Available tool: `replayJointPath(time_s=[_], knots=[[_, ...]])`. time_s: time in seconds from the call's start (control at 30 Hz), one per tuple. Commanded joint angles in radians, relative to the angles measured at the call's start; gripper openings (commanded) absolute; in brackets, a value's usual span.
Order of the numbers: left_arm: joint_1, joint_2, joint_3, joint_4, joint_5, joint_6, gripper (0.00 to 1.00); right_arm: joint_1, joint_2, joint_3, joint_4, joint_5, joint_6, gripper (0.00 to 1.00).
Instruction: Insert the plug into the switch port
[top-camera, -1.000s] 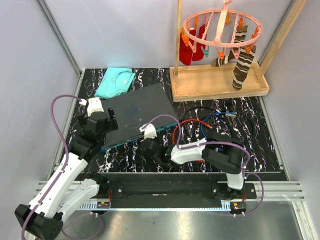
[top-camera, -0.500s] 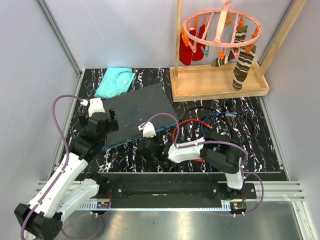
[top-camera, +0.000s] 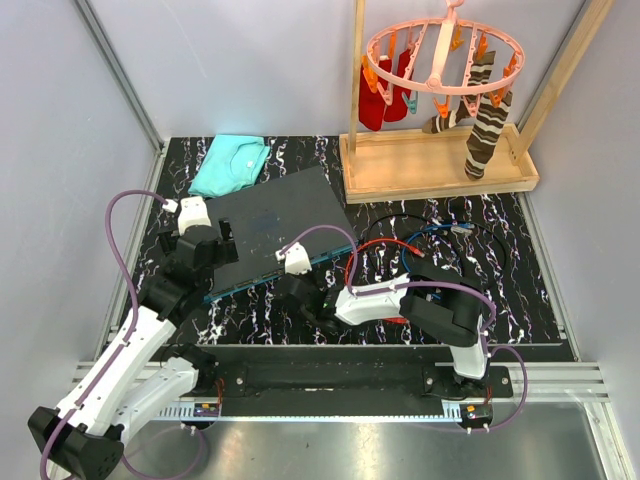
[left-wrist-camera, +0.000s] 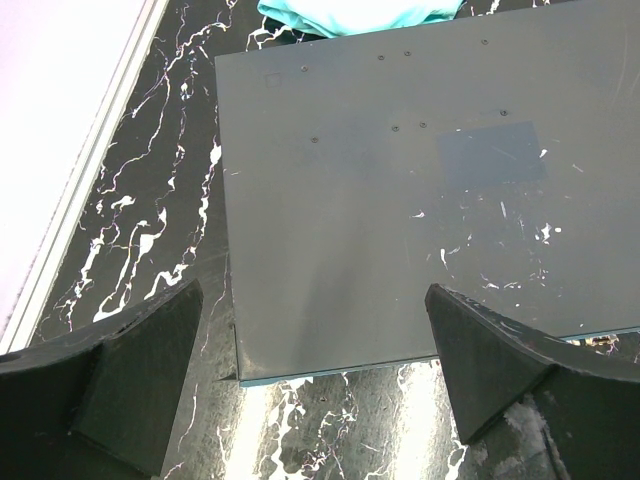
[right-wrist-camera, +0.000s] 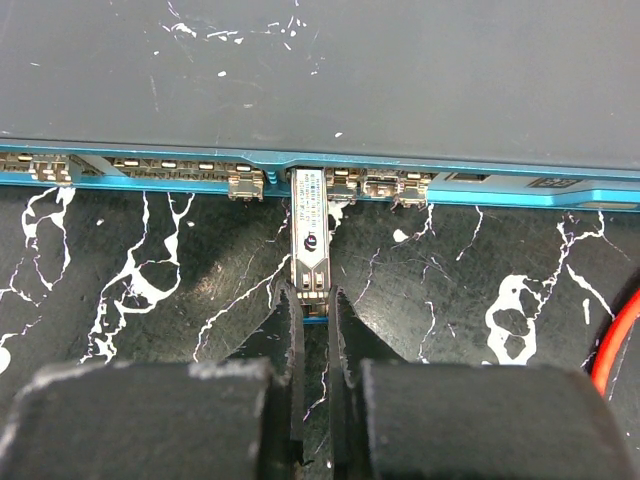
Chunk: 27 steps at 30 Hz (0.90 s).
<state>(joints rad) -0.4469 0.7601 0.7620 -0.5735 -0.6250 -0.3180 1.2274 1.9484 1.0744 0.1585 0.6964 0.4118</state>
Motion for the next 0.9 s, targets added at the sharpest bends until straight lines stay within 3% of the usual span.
replayJointPath(time_s=[0.0,0.87], knots=[[-0.007,-0.013,-0.003,0.054,-0.033,0.011,0.99,-0.005,-0.006,0.055,0.027,0.048,-0.027,0.0],[-0.006,-0.015,-0.001,0.057,-0.047,0.017,0.99,0.014,0.017,0.148,0.004,0.08,-0.131,0.0]])
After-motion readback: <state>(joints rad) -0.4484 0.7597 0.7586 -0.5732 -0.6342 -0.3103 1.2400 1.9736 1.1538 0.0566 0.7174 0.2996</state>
